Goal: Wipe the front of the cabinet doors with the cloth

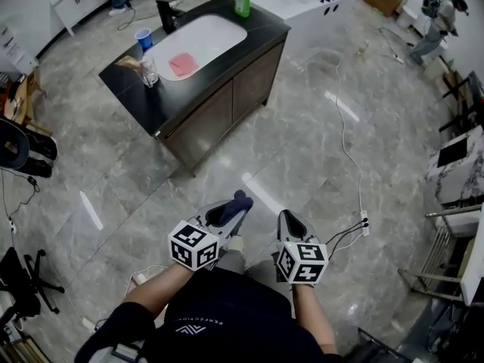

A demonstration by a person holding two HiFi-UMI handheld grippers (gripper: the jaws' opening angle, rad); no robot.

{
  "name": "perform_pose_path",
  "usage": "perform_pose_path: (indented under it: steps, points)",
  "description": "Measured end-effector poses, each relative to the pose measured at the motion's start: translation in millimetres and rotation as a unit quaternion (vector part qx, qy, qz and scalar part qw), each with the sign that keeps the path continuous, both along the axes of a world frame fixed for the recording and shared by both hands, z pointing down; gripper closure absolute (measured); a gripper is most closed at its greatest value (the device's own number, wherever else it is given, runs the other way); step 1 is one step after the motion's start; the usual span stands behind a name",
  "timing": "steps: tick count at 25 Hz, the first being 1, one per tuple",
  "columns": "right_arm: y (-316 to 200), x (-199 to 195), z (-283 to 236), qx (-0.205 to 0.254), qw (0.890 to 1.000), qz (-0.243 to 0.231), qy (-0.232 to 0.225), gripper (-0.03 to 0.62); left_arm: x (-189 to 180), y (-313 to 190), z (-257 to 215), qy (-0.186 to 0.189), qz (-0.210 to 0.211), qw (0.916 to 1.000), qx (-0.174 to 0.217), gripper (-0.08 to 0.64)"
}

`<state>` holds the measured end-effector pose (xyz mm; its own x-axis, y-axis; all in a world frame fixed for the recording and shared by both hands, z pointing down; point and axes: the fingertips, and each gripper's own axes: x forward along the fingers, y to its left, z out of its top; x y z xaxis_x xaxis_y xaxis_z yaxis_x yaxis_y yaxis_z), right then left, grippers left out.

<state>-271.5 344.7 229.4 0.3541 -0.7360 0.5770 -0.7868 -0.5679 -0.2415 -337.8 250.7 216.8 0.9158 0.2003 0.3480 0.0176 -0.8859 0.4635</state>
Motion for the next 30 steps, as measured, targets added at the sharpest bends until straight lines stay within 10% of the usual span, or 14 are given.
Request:
perform_pose_path:
  steps: [10,17,30]
  points:
    - [-70.6,23.5,-6.7,0.018,0.995,-0.098,0.009,0.554,-14.7,-55.6,-15.9,0.025,-0.134,0.9906,0.002,0.438]
    - [-98.6,50.3,-3.8,0.038,0.985,-0.171,-0.005,0.554,-14.2,-78.2,-14.5,0.011,-0.244,0.9695,0.024,0.438]
    - [-64.0,189.4,5.3,0.032,0.962,-0.270,-0.015,0.554,141.5,-31.0,-12.8,0.011,-0.322,0.9462,0.025,0.437]
